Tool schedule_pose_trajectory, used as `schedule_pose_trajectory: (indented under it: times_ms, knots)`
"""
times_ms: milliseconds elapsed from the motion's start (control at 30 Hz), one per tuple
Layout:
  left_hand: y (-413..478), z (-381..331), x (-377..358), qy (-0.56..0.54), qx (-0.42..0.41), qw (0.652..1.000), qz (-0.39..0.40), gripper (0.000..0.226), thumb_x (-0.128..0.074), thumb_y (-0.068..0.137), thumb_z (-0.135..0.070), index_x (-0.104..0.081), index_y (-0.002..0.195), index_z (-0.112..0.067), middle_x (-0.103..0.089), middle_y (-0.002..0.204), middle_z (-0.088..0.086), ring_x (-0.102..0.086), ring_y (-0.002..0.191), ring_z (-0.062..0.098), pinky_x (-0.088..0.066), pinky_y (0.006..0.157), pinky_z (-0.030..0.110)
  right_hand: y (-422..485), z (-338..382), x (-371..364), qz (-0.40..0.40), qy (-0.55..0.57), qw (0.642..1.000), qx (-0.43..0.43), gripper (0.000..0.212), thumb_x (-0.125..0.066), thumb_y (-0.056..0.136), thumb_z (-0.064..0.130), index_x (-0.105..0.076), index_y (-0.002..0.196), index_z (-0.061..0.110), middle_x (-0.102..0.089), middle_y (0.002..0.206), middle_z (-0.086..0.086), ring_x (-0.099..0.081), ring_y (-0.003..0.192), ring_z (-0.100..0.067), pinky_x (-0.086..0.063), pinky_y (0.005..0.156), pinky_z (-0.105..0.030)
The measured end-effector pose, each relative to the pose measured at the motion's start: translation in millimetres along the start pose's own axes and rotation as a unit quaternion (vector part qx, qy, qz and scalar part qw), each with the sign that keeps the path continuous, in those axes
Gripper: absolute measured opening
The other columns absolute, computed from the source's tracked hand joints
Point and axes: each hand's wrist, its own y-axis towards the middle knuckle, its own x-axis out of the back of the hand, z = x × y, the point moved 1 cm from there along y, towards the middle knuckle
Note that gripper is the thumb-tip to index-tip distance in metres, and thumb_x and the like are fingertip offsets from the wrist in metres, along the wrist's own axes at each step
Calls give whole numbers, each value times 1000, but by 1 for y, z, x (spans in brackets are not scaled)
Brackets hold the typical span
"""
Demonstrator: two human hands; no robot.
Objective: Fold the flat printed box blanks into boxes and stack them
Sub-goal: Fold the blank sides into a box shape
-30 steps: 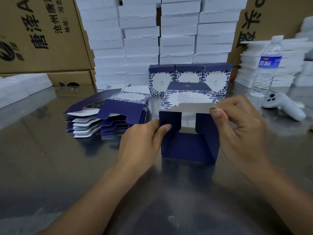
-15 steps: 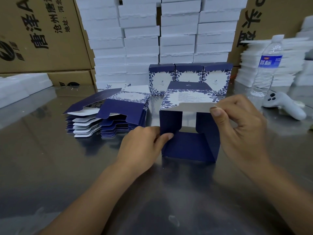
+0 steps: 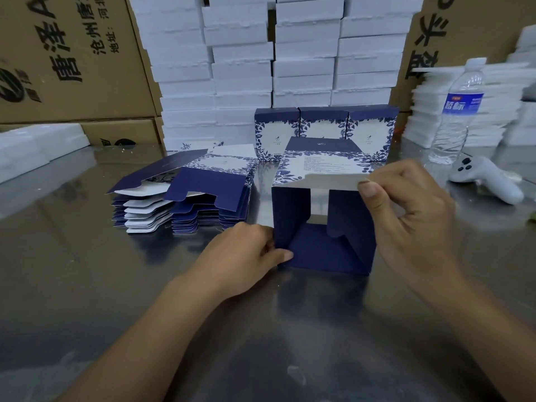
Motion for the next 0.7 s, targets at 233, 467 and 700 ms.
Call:
schedule_pose_trajectory:
  times_ms: [233,467,700]
  knots:
    - [0,-2,-6,-43,8,998,-41,35,-59,90,-37,-47,62,-20,-48,53,-8,-44,54,9,-29,51,29,0,0,0,5,0,1000,-14,33,-50,92,29,-71,85,6,-52,82,1,-51,78,-16,-33,73,-6]
    - [1,0,-2,-32,21,999,-8,34,-63,84,-45,-49,61,-24,-50,56,-8,-46,56,7,-33,54,28,1,-2,1,4,7,1000,-16,31,-50,91,28,-71,84,6,-51,82,1,-47,78,-6,-33,72,-5]
    - [1,2,-5,-30,5,1000,1,30,-64,86,-37,-51,63,-24,-54,58,-10,-50,57,6,-37,56,27,1,-3,1,7,21,999,-23,25,-48,92,31,-66,85,15,-52,84,0,-48,80,-7,-33,73,-5]
